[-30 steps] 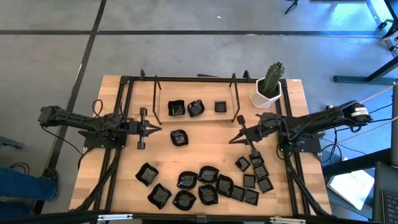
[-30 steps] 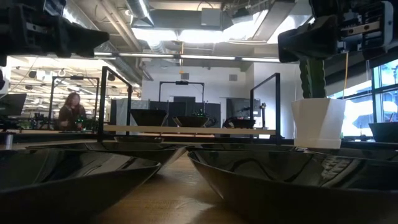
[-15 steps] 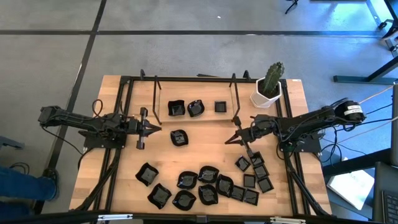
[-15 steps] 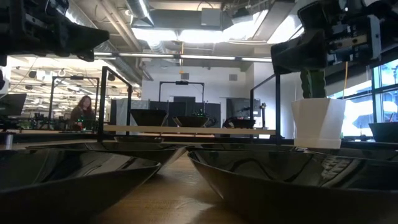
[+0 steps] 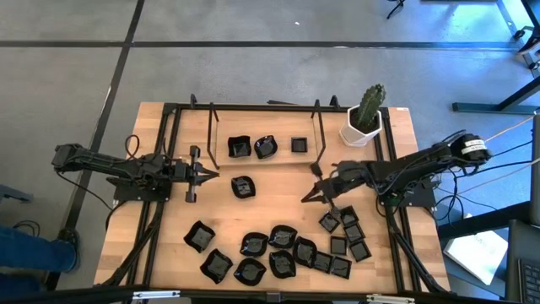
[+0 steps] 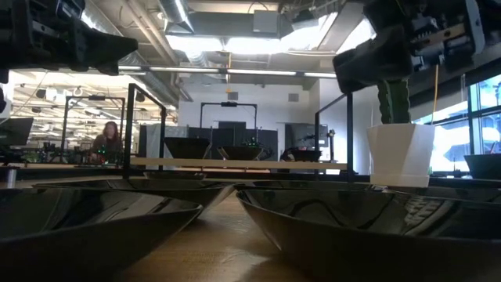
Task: Pick & Place Mini shaped plates
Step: Stack the leaf-shaped plate on the top of the leaf-shaped plate on the shelf
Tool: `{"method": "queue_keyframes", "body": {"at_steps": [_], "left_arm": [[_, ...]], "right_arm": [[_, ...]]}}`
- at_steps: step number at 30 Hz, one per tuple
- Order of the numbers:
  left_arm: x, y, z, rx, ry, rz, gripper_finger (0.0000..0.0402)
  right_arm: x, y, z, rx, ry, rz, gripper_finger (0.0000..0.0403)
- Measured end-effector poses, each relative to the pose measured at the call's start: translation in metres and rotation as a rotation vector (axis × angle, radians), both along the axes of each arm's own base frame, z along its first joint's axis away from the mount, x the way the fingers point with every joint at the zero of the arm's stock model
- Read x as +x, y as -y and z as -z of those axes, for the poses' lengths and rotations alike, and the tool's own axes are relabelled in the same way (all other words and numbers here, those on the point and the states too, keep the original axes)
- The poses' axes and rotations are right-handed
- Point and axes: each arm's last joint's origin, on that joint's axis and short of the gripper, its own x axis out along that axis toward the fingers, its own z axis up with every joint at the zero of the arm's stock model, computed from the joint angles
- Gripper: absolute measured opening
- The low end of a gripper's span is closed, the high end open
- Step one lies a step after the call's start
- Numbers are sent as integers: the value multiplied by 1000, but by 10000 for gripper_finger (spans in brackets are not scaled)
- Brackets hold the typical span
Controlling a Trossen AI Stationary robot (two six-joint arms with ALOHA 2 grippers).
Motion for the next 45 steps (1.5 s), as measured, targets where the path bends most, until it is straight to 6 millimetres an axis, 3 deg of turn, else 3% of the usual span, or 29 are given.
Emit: {"method": "queue_keyframes", "body": {"at_steps": [7, 12, 16, 20, 25, 35, 45], "left_arm": [[0, 0, 0, -3, -1, 1, 7], [0, 0, 1, -1, -10, 2, 5], [0, 0, 1, -2, -10, 3, 8], [0, 0, 1, -23, -10, 5, 6], [0, 0, 1, -25, -10, 6, 5], [0, 0, 2, -47, -16, 7, 4], [0, 0, 5, -49, -50, 7, 7]], "right_arm": [[40, -35, -17, -128, -167, 76, 15], [67, -48, -24, -117, -420, 96, 20], [83, -58, -18, -104, -582, -4, 20], [95, -67, -11, -60, -612, -135, 21], [105, -71, -1, -86, -582, -119, 40], [117, -70, 19, -50, -606, 59, 151], [122, -71, 37, -58, -653, 79, 165]]}}
